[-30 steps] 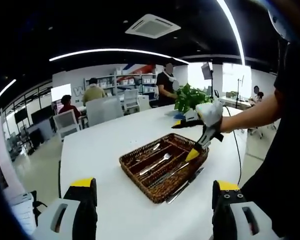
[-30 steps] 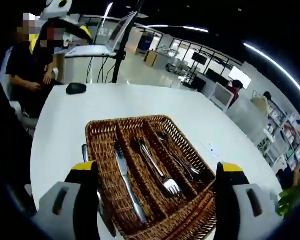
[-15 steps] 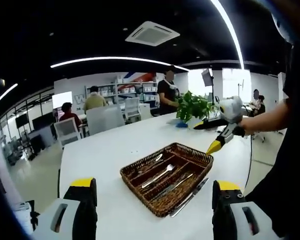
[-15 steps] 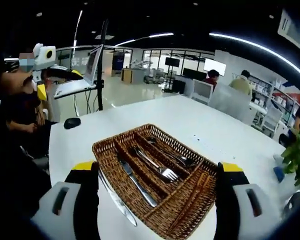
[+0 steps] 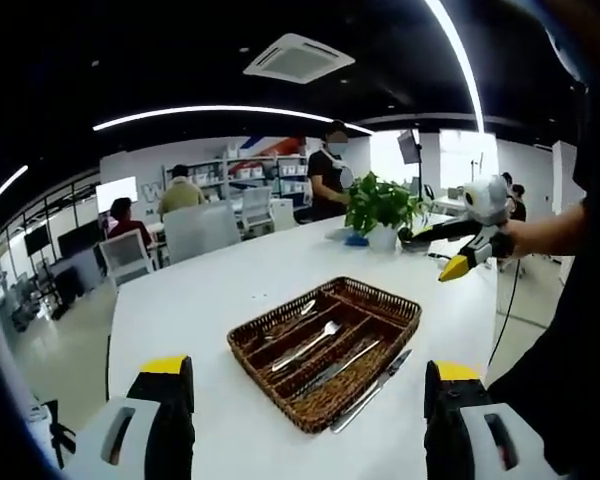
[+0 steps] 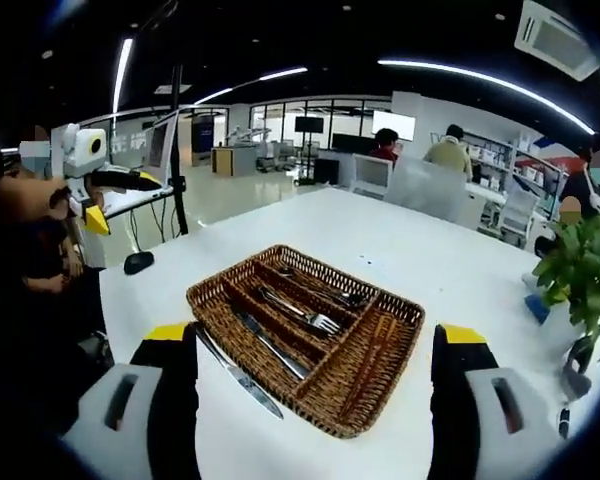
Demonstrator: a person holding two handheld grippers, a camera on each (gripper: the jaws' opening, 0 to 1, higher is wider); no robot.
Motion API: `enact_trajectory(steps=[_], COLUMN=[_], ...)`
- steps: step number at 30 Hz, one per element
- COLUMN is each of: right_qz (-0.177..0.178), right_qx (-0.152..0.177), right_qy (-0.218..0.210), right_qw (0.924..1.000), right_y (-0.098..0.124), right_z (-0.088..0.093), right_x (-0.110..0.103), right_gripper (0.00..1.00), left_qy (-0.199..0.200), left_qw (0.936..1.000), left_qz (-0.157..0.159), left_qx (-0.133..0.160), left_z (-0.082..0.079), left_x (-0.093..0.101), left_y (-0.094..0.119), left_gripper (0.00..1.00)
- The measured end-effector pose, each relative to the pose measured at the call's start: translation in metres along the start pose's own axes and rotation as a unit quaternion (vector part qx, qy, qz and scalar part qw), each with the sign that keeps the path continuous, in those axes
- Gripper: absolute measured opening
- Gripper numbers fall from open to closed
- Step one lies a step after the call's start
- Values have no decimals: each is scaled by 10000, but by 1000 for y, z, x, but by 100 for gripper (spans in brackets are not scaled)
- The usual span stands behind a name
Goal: Arrange the knives, forks, and spoons in their matching storage slots by inserting each utensil handle-first until every utensil is classified and aligned in the correct compartment
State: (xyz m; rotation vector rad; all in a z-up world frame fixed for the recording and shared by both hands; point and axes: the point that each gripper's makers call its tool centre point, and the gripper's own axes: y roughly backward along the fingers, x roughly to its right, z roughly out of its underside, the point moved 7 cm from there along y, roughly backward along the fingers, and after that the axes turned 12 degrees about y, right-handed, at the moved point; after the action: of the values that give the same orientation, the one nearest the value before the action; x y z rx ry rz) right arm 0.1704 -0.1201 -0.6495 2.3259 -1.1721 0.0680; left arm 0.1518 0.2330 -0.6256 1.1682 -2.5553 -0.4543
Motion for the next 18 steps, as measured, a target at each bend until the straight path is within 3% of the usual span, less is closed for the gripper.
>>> enact_trajectory(steps=[9, 13, 16, 18], right_qz=[48, 58, 65, 71], right_qx=[-123, -132, -109, -85], right_qy=[-16, -19, -55, -56], right_qw=[9999, 9999, 9999, 9999], right_y=[13, 13, 13, 13], right_z=[13, 15, 15, 14], right_x=[7, 10, 11, 11], right_gripper=[99, 99, 99, 99], left_qy=[-187, -747, -868, -1045], left_qw=[9995, 9900, 9793, 9729], left_qz=[164, 760, 1113, 1287], left_qx=[-218, -924, -1449, -1612], left_z=[1, 18, 33, 41], left_x=[10, 32, 43, 51], left_y=[-9, -22, -36, -49], left_gripper=[100, 99, 89, 88])
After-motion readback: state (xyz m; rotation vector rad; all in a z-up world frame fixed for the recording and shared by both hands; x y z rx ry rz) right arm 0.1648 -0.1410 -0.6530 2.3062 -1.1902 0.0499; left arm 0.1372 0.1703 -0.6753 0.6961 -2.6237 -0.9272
